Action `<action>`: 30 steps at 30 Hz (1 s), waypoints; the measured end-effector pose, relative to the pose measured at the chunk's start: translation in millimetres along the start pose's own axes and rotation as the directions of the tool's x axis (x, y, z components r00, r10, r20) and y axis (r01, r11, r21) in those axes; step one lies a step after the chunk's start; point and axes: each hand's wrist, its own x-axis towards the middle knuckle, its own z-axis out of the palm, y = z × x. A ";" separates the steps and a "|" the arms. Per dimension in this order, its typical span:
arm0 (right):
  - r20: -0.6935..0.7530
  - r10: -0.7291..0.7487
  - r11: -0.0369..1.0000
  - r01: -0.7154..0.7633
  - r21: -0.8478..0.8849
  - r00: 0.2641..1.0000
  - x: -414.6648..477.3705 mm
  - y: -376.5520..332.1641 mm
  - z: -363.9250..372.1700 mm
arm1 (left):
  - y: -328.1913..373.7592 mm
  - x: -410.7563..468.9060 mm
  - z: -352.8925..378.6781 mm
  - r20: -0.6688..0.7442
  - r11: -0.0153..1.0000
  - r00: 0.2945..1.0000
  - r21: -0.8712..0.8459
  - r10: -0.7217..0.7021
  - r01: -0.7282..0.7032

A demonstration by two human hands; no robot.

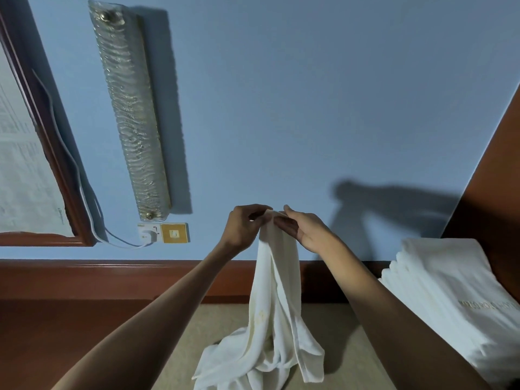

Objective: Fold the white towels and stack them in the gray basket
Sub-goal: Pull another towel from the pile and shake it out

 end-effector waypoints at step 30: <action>0.251 -0.359 0.589 0.427 -0.686 0.899 -20.8 -108.0 74.0 | 81.8 119.8 -194.1 -0.448 0.921 0.863 -0.386 -0.234 0.049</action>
